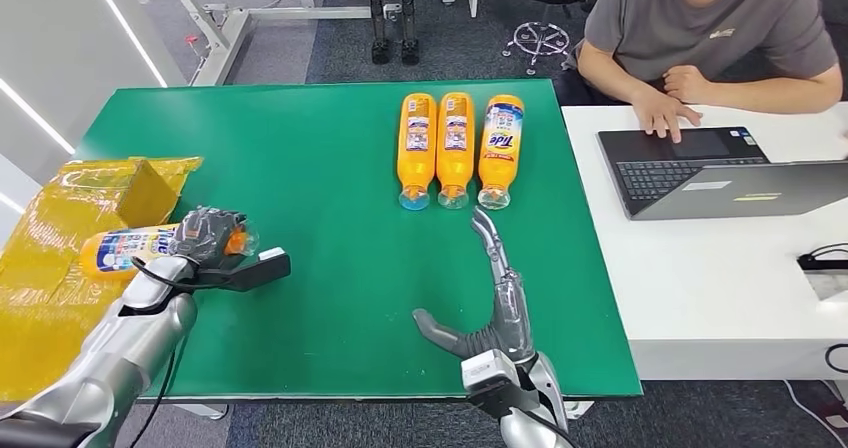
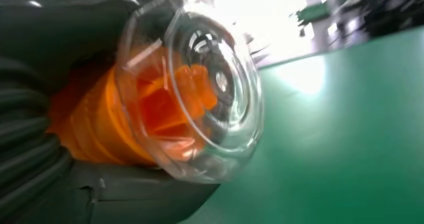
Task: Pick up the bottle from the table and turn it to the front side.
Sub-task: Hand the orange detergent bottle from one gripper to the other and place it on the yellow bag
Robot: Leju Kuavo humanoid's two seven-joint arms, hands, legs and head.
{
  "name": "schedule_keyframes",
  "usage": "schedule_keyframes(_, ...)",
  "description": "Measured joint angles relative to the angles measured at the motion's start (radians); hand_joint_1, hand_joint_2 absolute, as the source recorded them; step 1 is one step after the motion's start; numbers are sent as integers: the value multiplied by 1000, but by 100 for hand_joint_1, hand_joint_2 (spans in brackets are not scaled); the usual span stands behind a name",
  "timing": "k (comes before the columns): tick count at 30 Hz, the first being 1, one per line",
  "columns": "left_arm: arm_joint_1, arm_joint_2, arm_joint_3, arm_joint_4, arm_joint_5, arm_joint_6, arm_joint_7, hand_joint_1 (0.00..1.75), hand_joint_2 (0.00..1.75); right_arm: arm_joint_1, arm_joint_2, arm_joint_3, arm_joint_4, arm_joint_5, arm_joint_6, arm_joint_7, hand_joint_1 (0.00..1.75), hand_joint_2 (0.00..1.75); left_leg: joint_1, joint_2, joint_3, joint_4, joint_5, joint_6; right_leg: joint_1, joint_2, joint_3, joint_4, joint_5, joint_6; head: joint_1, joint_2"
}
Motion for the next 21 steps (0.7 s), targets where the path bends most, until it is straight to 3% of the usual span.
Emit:
schedule_keyframes(13,20,54,1,44,-4,-2,2,175,175,0,0,-1,-2,-5,28,1,0,175,0,-6,-3,0,2,-2,0,-6,0,0,-1,0,0,0)
schedule_keyframes(17,21,59,1,49,-10,-16,-5,0,175,0,0,-1,-2,-6,31,0,0,175,0,-7,-3,0,2,-2,0,-7,0,0,-1,0,0,0)
schedule_keyframes(21,21,58,1,55,-19,-48,-12,0,175,-1,0,-1,1,-7,32,0,0,175,0,-7,-3,0,2,-2,0,-7,0,0,-1,0,0,0)
